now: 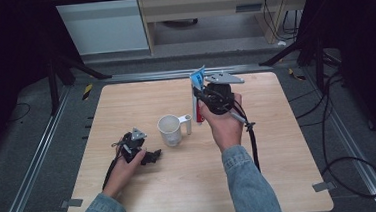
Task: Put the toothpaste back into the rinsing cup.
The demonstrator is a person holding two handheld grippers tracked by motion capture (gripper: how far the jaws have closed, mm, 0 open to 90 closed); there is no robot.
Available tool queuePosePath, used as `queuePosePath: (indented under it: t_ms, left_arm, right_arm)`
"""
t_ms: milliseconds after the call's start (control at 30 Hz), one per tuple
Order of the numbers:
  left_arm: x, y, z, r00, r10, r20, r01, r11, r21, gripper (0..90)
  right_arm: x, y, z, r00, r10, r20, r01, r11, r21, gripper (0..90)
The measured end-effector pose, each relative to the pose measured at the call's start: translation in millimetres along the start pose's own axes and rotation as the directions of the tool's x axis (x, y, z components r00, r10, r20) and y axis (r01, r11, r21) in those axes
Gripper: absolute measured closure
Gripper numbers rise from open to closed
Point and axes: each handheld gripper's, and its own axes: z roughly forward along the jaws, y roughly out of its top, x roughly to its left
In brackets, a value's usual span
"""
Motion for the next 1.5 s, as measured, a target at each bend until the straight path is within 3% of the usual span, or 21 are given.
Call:
queuePosePath:
  t_ms: [1500]
  left_arm:
    - [0.0, 0.1, 0.0, 1.0000, -0.001, 0.000, 0.001, 1.0000, 0.001, 0.0]
  right_arm:
    - [27.8, 15.3, 19.3, 0.9986, -0.015, -0.051, 0.012, 0.998, -0.057, 73.4]
